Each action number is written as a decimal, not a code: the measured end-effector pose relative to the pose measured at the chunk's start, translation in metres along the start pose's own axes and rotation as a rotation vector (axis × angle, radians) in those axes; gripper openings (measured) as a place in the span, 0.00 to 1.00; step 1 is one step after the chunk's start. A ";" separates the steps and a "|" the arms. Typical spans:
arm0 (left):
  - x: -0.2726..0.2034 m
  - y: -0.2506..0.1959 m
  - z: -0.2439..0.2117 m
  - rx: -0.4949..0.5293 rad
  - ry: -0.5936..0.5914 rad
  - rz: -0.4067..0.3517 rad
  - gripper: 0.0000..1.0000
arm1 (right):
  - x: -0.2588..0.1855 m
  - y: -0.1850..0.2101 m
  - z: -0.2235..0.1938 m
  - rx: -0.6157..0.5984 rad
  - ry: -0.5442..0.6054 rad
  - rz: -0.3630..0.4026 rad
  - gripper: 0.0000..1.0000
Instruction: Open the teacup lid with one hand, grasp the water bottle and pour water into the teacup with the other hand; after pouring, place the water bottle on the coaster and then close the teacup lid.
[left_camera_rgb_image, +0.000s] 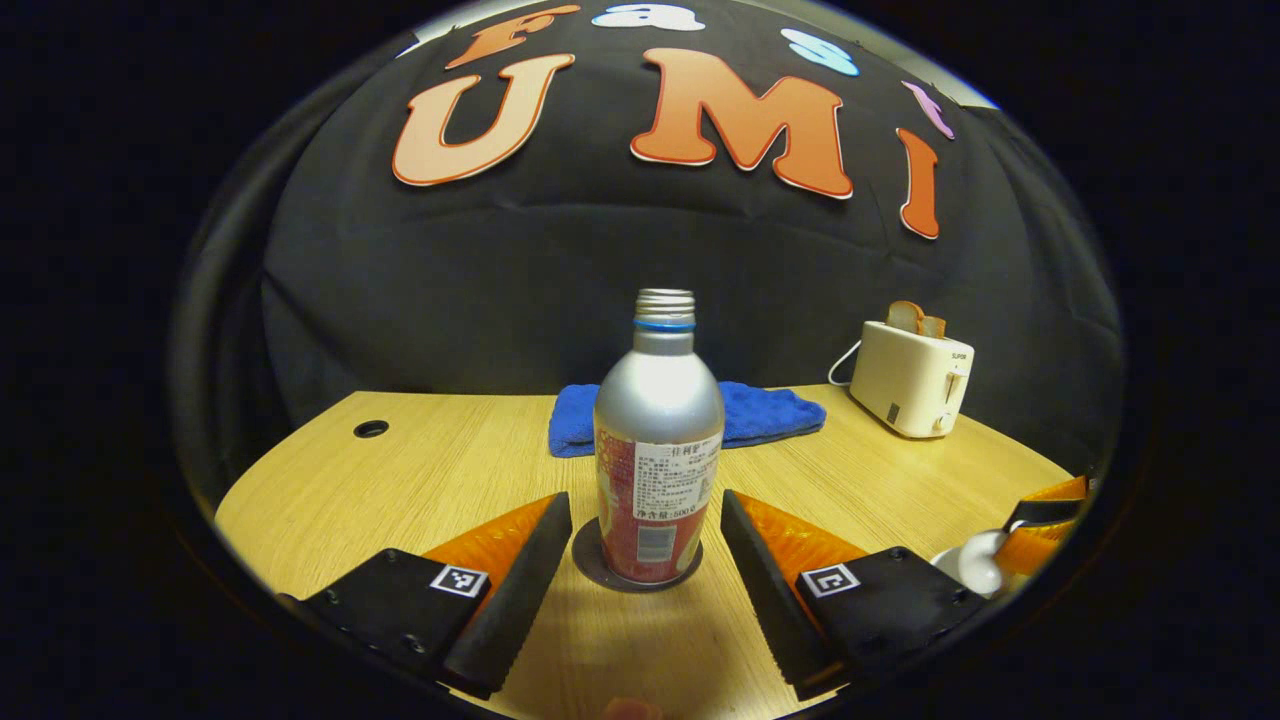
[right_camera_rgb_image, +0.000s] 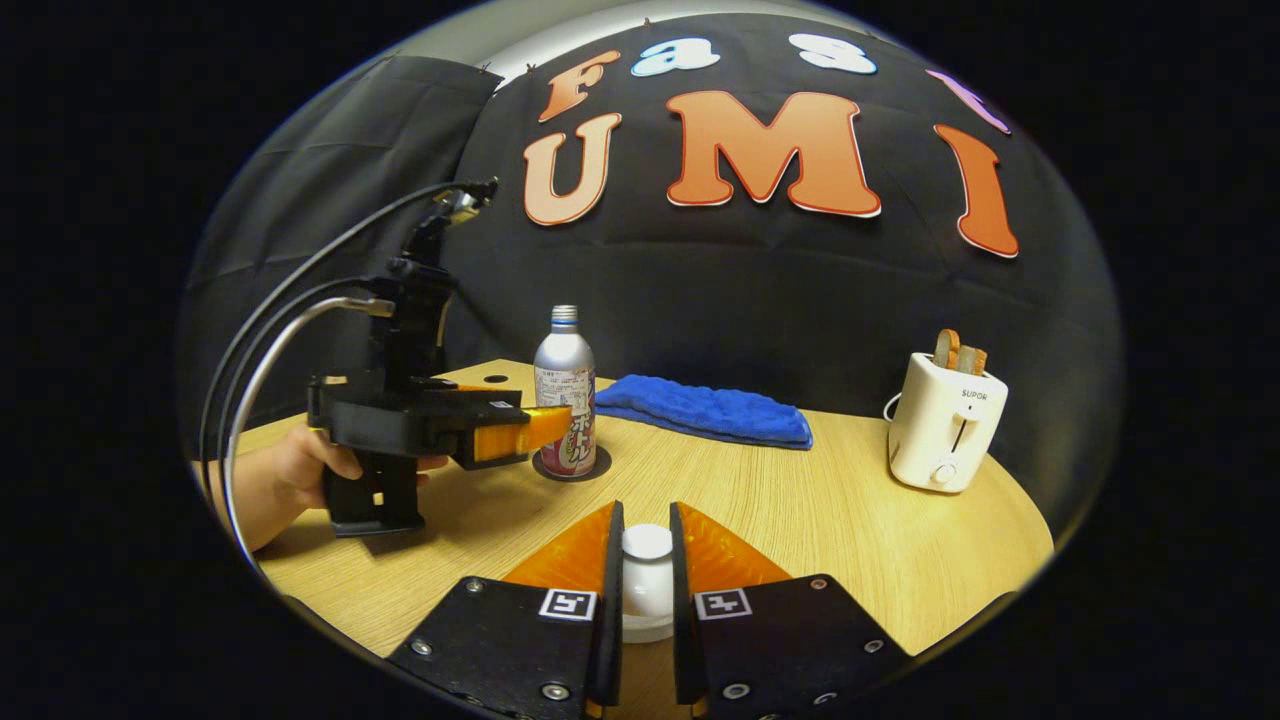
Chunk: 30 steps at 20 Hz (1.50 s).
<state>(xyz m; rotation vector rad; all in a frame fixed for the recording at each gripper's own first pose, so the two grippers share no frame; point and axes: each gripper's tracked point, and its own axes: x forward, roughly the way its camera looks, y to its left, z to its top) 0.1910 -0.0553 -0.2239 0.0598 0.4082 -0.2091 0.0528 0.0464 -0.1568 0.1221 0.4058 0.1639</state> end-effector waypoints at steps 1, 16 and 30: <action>-0.008 0.001 0.003 0.016 -0.018 0.008 0.98 | 0.000 0.002 -0.001 0.002 -0.002 0.005 0.22; -0.105 0.008 0.040 0.043 -0.208 0.066 0.98 | 0.009 0.002 -0.011 -0.101 -0.043 -0.075 0.31; -0.185 0.038 0.087 -0.016 -0.365 0.219 1.00 | -0.068 -0.030 0.098 -0.085 -0.349 -0.148 0.90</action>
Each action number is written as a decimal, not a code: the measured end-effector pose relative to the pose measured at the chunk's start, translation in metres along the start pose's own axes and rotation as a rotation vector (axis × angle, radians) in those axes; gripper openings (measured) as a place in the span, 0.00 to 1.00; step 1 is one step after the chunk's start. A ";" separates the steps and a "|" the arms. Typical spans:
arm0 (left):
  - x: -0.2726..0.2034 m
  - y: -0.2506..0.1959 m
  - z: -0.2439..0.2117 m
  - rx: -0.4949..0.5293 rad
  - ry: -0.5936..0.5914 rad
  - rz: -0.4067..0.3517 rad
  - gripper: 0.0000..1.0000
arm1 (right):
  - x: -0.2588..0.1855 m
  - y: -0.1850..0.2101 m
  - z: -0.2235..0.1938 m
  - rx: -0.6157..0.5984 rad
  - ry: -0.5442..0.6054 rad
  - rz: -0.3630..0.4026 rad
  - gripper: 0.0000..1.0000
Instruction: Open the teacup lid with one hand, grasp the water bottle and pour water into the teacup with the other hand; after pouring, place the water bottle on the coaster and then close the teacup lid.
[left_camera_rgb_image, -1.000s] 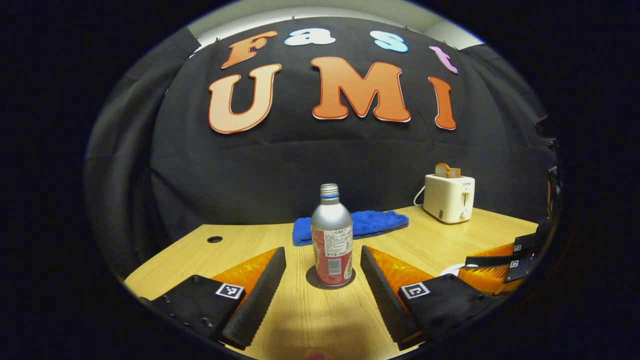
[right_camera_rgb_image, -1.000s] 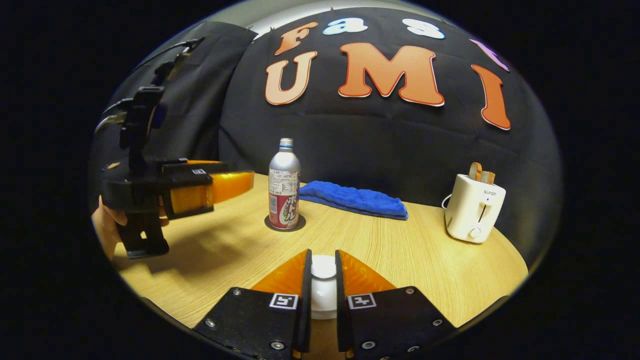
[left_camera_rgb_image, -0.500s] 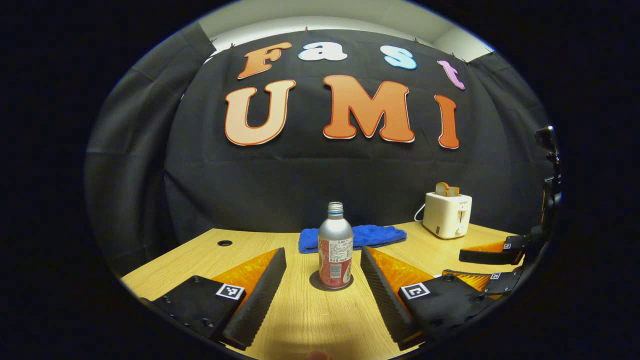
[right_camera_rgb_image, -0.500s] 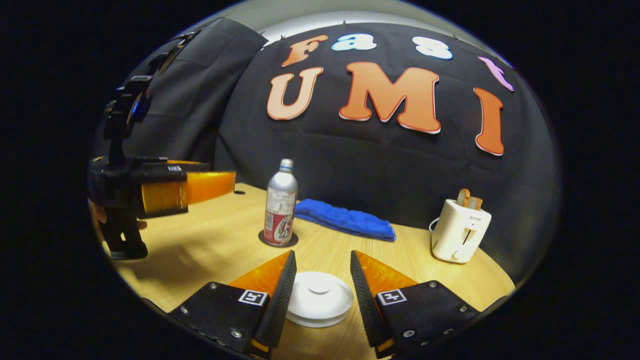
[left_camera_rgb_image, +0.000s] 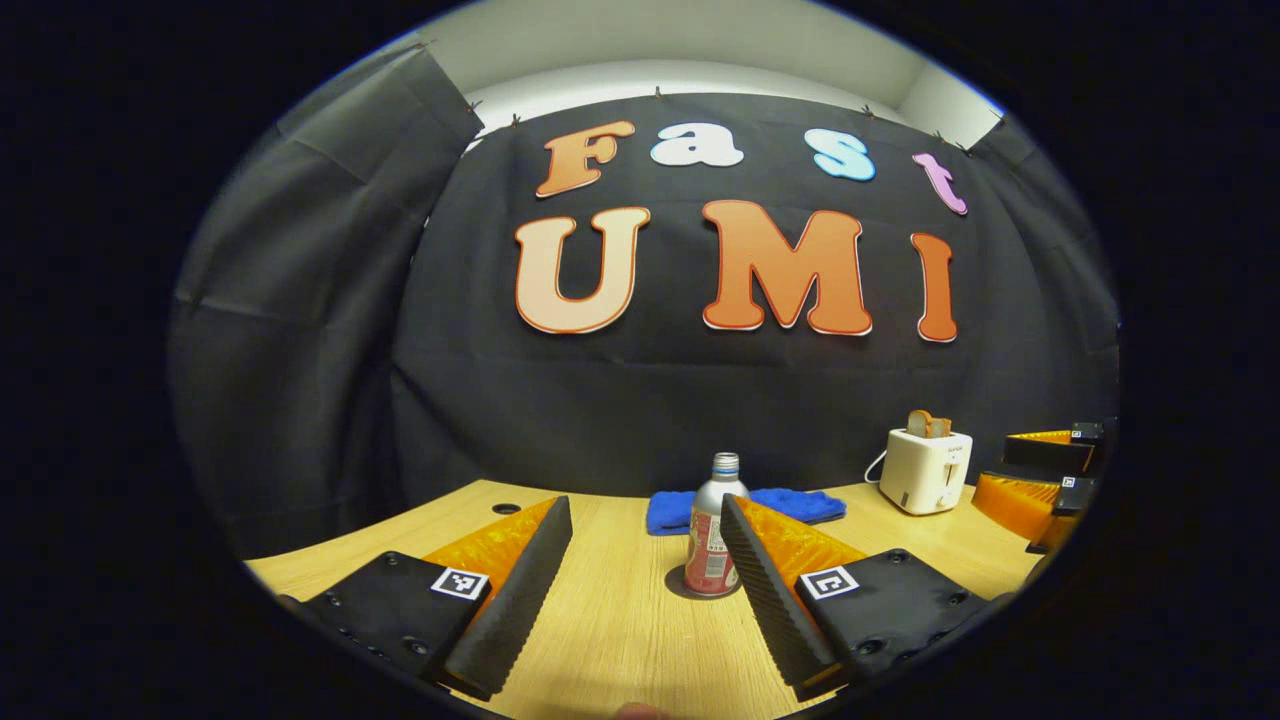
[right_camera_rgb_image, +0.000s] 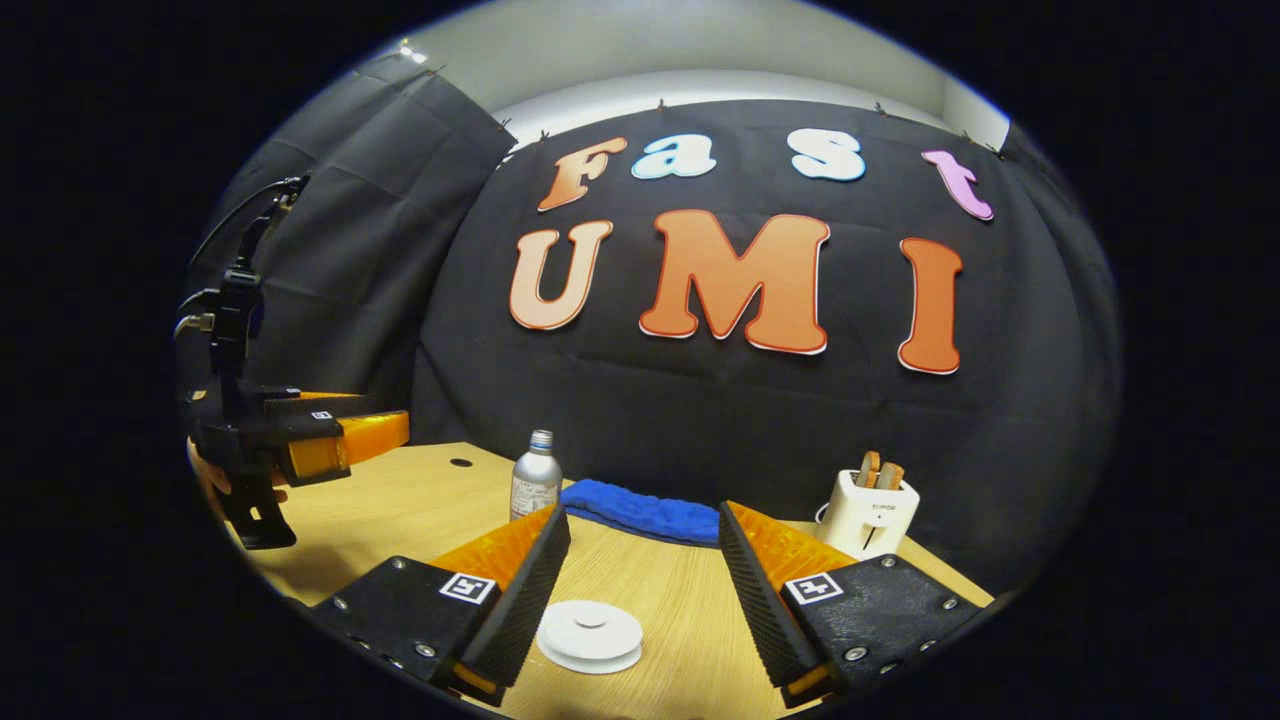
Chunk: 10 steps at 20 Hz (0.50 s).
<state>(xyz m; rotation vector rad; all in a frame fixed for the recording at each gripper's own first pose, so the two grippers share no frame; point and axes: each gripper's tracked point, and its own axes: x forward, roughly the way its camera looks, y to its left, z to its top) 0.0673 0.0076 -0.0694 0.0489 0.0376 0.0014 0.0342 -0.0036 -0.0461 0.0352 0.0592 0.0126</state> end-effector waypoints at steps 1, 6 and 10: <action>-0.007 -0.004 0.012 0.002 -0.015 -0.003 1.00 | -0.003 -0.005 0.003 0.006 -0.007 -0.005 0.90; -0.024 -0.023 0.043 0.008 -0.068 -0.010 1.00 | -0.017 -0.030 0.011 0.032 -0.019 -0.031 0.90; -0.031 -0.035 0.055 0.028 -0.085 -0.012 1.00 | -0.029 -0.046 0.017 0.026 -0.023 -0.041 0.90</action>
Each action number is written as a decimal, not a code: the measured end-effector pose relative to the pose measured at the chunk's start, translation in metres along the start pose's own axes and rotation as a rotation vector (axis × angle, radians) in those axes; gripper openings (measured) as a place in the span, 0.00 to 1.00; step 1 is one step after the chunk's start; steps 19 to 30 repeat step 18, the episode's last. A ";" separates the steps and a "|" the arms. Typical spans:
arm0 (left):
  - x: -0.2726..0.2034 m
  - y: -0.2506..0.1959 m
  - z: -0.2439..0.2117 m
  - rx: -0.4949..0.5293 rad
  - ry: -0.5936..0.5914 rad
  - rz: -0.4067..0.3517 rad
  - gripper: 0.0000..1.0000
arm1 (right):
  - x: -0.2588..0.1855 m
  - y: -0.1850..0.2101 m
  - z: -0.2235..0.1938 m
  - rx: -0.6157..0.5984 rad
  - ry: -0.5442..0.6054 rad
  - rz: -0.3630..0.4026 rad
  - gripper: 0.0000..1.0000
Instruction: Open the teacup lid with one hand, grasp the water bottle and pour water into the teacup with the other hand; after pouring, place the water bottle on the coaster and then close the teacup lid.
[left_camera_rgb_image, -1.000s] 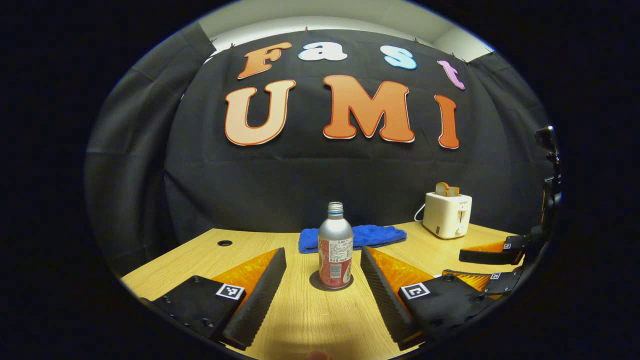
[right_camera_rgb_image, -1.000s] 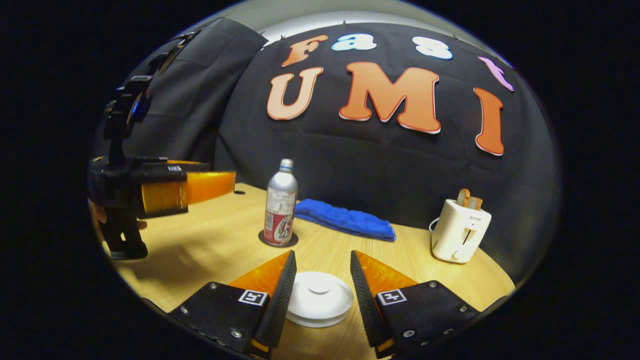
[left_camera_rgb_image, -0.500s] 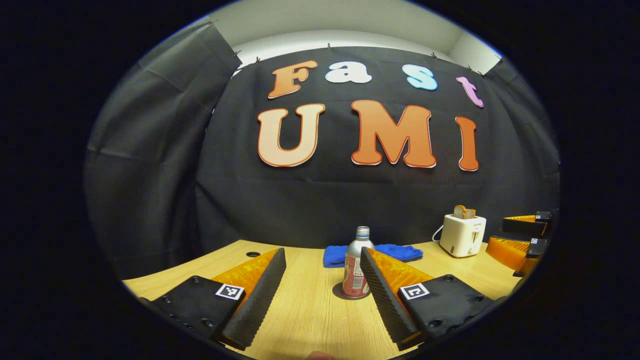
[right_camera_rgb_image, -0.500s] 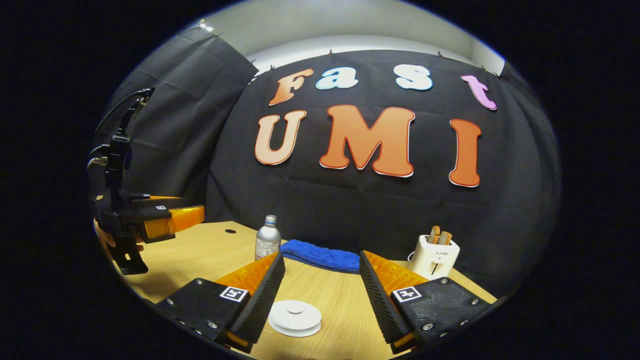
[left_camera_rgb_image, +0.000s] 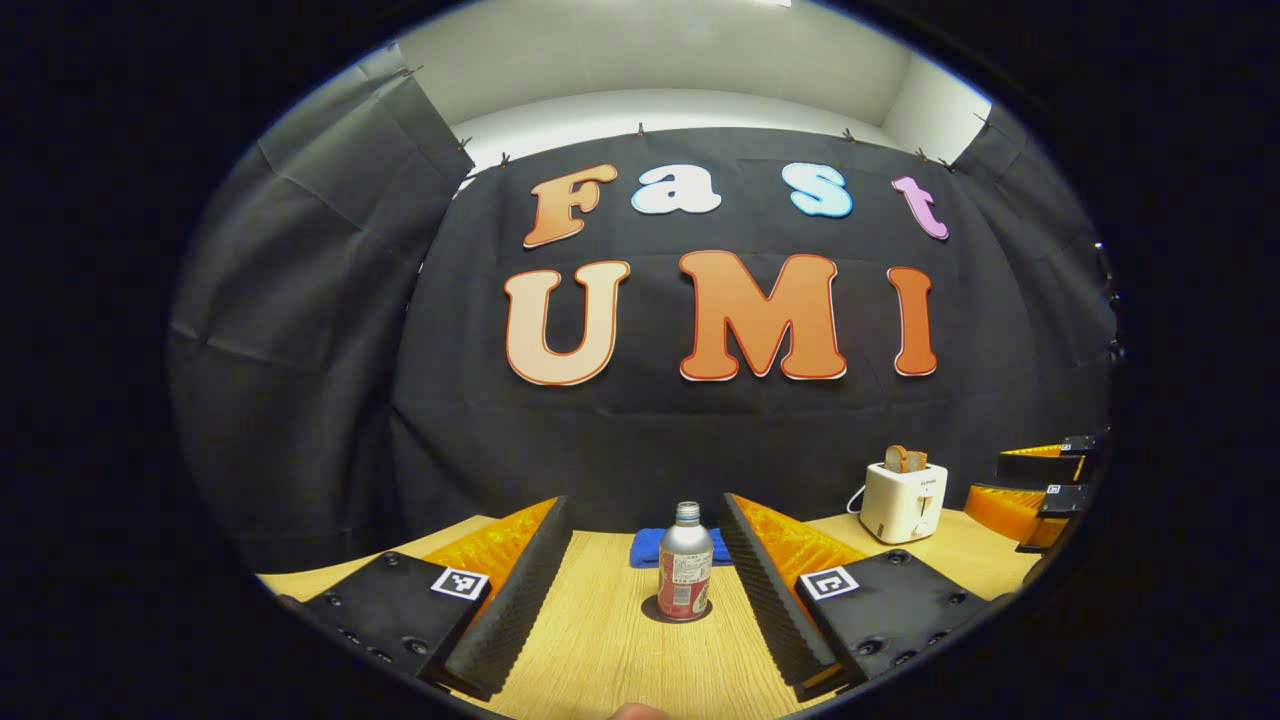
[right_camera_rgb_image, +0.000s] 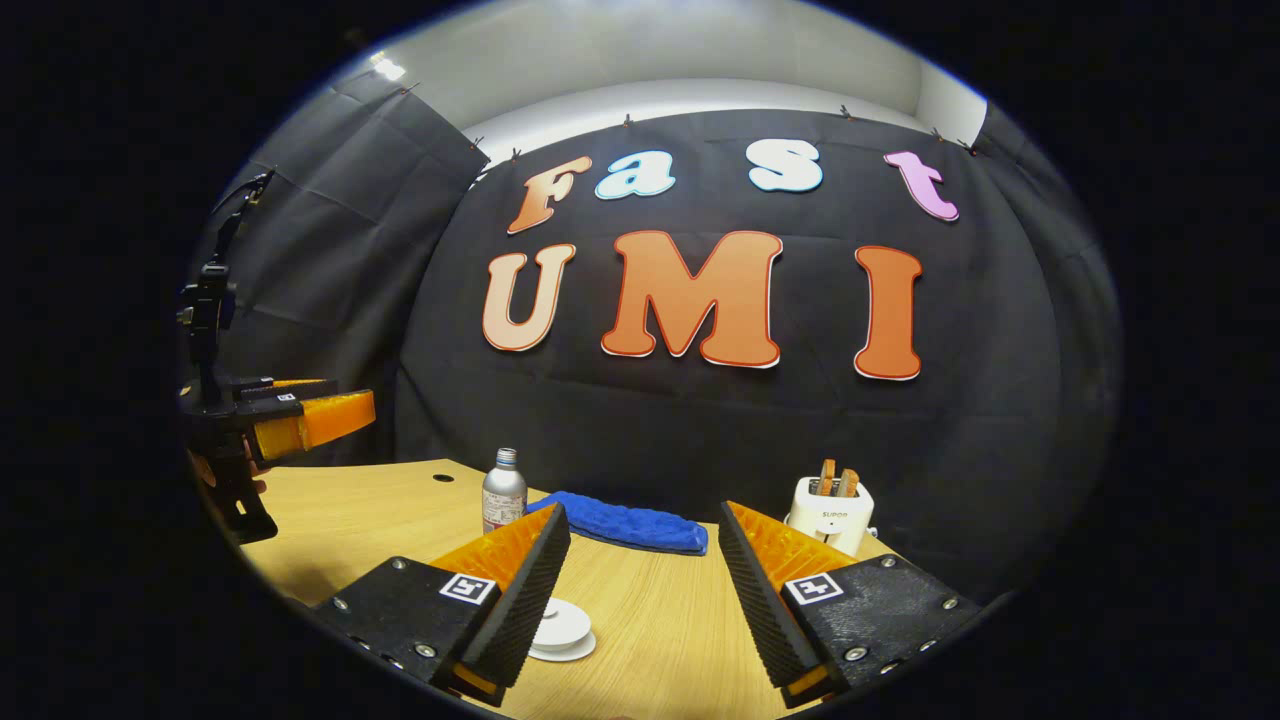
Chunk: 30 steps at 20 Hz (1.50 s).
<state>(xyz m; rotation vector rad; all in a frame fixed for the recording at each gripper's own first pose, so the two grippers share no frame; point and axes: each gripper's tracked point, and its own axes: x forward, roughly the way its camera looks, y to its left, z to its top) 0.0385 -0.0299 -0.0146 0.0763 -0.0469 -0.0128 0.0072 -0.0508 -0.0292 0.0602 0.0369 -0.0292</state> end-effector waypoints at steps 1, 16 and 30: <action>-0.002 -0.002 0.001 0.009 0.015 0.007 0.97 | -0.002 -0.003 0.002 0.001 -0.002 0.000 0.90; -0.015 -0.017 0.040 0.060 -0.058 0.006 0.95 | -0.011 -0.009 0.021 0.006 -0.030 -0.003 0.90; -0.014 -0.012 0.037 0.056 -0.052 0.015 1.00 | -0.009 -0.005 0.018 0.002 -0.025 0.004 0.90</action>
